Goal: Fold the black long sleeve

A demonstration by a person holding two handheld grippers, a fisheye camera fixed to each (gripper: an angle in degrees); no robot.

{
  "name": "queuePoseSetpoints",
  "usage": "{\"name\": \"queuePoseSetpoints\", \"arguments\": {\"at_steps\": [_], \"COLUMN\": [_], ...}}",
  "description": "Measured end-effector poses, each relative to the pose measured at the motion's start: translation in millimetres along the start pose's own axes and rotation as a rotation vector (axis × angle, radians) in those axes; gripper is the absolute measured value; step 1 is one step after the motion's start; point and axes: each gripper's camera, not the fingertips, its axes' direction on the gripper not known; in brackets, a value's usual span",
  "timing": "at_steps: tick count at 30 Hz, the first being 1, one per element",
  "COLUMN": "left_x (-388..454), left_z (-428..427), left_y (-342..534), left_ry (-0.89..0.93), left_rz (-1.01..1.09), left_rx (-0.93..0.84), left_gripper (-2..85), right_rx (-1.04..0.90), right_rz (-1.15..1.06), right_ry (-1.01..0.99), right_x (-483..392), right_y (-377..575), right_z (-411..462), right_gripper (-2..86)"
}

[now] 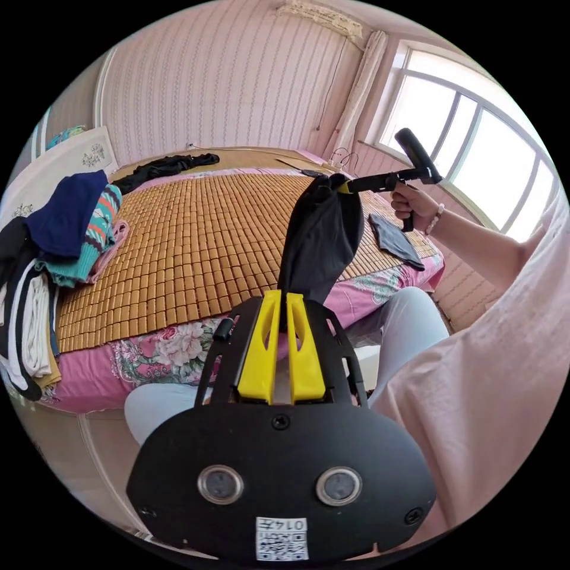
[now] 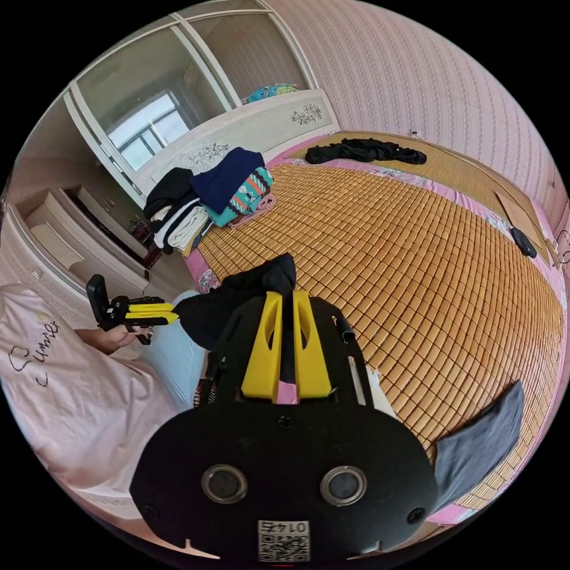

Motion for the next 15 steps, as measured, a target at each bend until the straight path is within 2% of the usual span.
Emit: {"name": "queuePoseSetpoints", "arguments": {"at_steps": [5,9,13,15], "left_x": [-38,-86,-159,-209], "left_z": [-68,-127,-189,-210], "left_y": [7,0,-43,-69], "left_ry": [-0.102,-0.278,-0.531,-0.581], "left_rz": [-0.115,-0.152,-0.145,-0.234], "left_rx": [0.138,0.243,0.372,0.435], "left_gripper": [-0.9,-0.7,0.5,2.4], "right_rx": [0.077,0.093,0.087,0.049], "right_rz": [-0.148,-0.261,-0.397,-0.345], "right_ry": [-0.051,-0.139,-0.127,-0.116], "right_x": [-50,-85,-140,-160], "right_y": [-53,-125,-255,-333], "right_z": [-2,7,28,54], "right_gripper": [2.0,2.2,3.2,4.4]}}
